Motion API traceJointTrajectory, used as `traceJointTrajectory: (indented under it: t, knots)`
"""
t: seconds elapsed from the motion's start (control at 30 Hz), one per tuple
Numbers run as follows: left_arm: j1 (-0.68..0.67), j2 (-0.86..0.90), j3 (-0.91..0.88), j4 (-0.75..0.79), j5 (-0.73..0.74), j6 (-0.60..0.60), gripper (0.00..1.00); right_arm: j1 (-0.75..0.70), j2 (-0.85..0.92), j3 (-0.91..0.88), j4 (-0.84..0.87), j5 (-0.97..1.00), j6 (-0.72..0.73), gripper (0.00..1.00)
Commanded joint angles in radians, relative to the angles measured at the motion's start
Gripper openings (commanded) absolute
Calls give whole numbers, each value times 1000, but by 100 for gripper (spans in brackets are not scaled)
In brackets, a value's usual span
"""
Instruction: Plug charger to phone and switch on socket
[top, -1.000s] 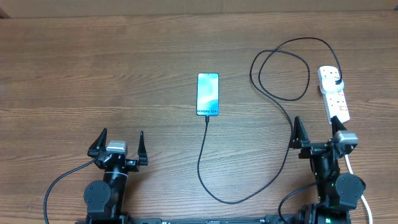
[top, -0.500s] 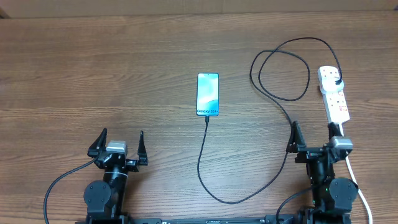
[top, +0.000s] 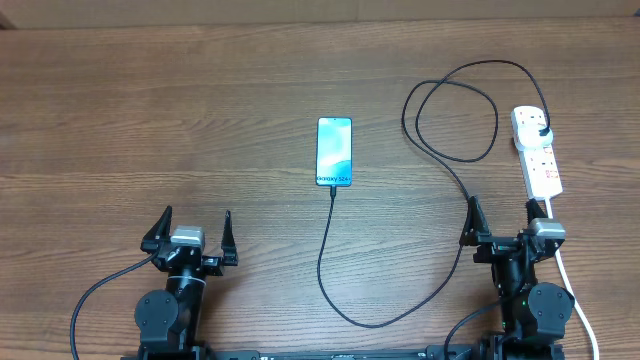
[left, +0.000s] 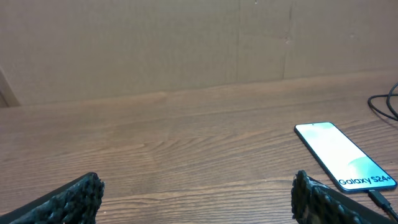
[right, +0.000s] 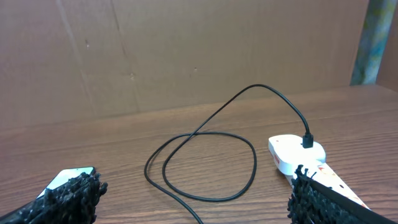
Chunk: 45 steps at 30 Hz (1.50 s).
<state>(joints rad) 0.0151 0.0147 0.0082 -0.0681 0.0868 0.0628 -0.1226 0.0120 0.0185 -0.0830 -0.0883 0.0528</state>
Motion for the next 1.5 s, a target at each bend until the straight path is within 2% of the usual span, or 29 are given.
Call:
traceJointTrajectory:
  t: [0.0, 0.17, 0.37, 1.47]
  knots:
    - [4, -10, -3, -2, 15, 19, 100, 13, -9, -11, 4, -2, -8, 100]
    - [4, -10, -3, -3, 15, 19, 100, 28, -9, -11, 10, -58, -123, 100]
    - [4, -10, -3, -3, 15, 19, 100, 28, -9, -11, 14, -108, -186, 100]
    - [4, -10, -3, -3, 15, 19, 99, 28, -9, -11, 14, -92, -185, 100]
